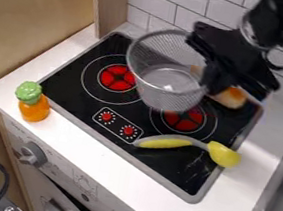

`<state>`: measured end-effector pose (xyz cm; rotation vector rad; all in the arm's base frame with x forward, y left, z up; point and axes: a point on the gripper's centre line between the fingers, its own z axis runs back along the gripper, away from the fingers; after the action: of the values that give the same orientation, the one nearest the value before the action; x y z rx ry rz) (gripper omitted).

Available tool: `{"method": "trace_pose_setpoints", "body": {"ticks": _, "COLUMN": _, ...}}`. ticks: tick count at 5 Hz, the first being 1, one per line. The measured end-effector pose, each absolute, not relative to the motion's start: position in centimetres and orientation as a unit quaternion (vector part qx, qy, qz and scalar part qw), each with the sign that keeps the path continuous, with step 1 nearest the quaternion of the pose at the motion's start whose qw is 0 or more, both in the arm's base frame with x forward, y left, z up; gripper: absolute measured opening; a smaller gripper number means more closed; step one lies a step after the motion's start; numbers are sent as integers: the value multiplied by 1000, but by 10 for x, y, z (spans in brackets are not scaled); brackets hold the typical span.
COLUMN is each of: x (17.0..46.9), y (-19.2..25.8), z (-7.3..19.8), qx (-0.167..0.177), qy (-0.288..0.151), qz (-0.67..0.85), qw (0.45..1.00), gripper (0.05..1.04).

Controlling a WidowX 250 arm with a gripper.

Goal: Place the pot on the right burner

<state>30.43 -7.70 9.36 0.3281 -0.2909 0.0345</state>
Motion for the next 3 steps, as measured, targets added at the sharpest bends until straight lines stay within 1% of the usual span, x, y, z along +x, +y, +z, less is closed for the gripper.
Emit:
{"method": "trace_pose_setpoints", "body": {"ticks": 1, "x": 305, "y": -92, "z": 89, "qx": 170, "qy": -145, "qz": 22, "qw": 974, "gripper": 55}}
{"method": "trace_pose_setpoints", "body": {"ticks": 3, "x": 318, "y": -93, "z": 75, "qx": 176, "qy": -160, "qz": 10, "qw": 971, "gripper": 55}}
